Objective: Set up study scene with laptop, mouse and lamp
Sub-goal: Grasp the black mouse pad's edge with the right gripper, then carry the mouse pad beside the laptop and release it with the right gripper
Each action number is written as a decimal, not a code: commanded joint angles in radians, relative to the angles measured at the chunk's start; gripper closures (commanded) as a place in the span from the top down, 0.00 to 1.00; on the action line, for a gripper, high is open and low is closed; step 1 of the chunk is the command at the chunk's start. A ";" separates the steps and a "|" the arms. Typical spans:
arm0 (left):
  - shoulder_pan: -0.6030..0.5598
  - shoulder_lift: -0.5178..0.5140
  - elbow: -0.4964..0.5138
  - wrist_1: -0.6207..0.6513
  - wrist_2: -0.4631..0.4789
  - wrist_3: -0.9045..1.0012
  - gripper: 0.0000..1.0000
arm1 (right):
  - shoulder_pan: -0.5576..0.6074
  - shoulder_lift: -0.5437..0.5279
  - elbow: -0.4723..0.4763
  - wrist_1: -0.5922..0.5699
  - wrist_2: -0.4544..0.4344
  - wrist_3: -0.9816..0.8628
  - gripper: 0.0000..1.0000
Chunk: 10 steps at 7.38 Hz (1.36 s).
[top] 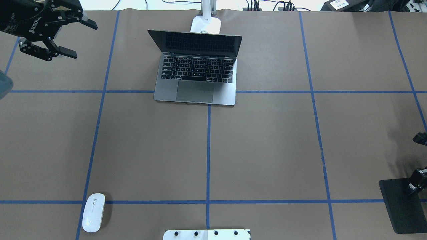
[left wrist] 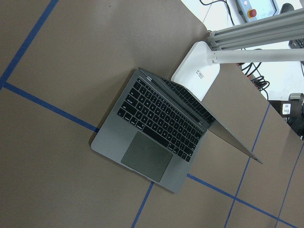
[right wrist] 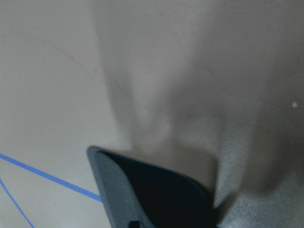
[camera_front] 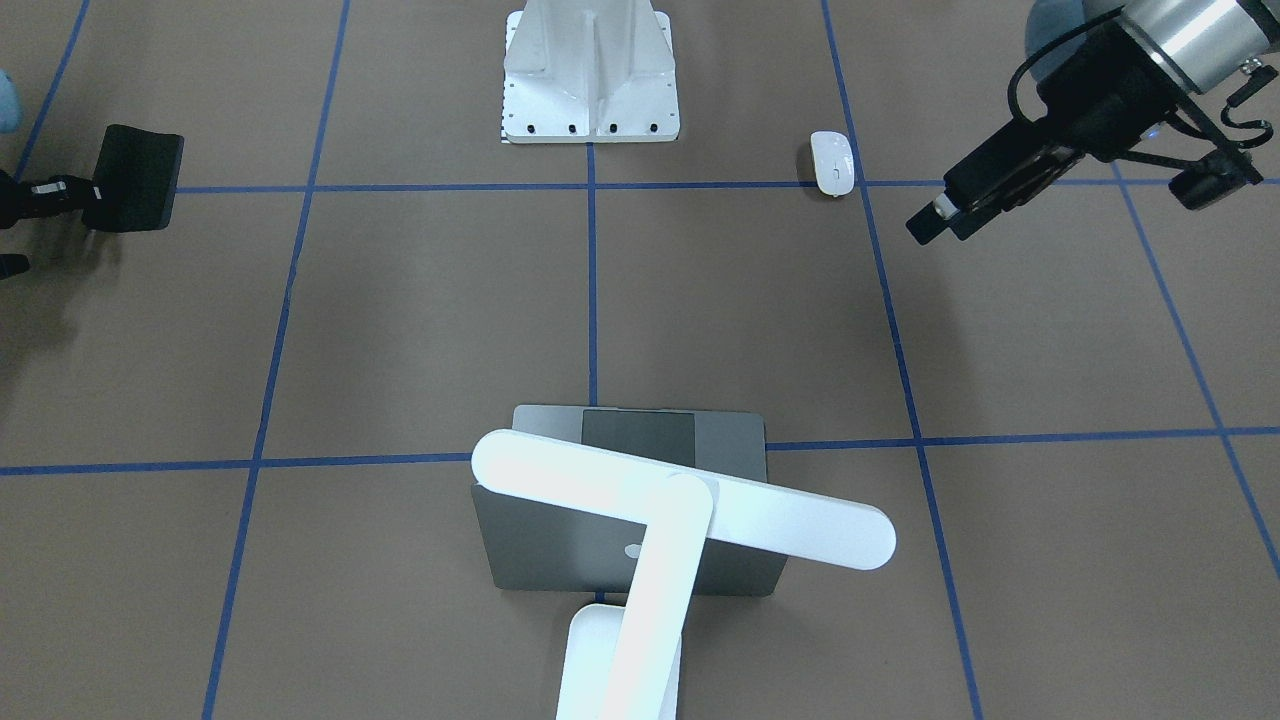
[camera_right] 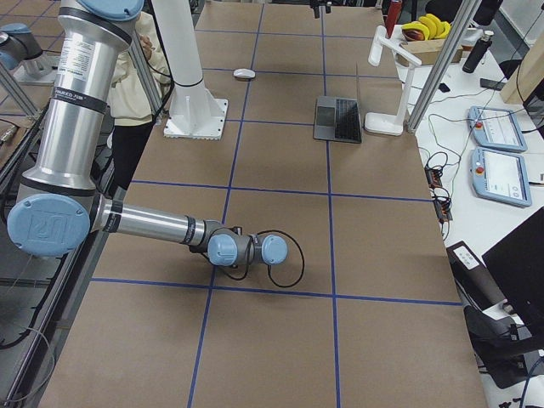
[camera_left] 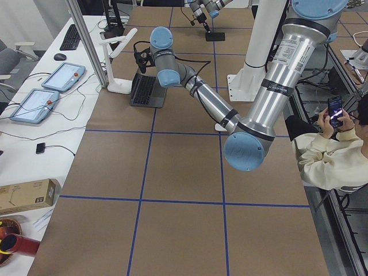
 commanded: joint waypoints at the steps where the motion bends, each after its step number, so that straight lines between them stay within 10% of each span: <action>1: -0.004 0.001 0.010 0.001 -0.033 0.040 1.00 | 0.005 0.013 0.072 -0.001 -0.027 0.055 0.00; 10: -0.063 0.139 0.159 0.000 -0.084 0.489 1.00 | 0.020 0.400 0.378 -0.022 -0.381 0.826 0.00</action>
